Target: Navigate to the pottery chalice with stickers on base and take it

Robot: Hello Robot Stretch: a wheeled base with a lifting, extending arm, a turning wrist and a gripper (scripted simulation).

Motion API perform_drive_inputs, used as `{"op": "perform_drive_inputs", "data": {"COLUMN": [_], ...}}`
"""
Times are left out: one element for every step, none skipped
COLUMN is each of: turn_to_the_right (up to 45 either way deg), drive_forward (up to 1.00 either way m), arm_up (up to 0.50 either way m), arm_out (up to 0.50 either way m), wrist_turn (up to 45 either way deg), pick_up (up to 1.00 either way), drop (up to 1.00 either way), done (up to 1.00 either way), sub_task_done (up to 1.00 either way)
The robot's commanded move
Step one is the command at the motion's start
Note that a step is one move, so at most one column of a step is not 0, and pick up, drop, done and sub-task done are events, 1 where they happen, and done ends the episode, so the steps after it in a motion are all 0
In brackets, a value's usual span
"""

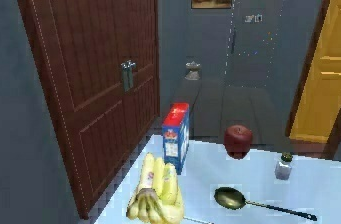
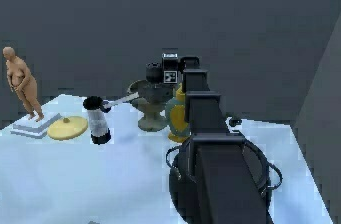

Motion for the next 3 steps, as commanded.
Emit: {"op": "perform_drive_inputs", "data": {"turn_to_the_right": [0.0, 0.0, 0.0], "drive_forward": [0.0, 0.0, 0.0], "arm_up": [0.0, 0.0, 0.0], "arm_out": [0.0, 0.0, 0.0], "wrist_turn": [36.0, 0.0, 0.0], "pick_up": [0.0, 1.0, 0.0], "drop": [0.0, 0.0, 0.0], "done": [0.0, 0.0, 1.0], "sub_task_done": [0.0, 0.0, 0.0]}}
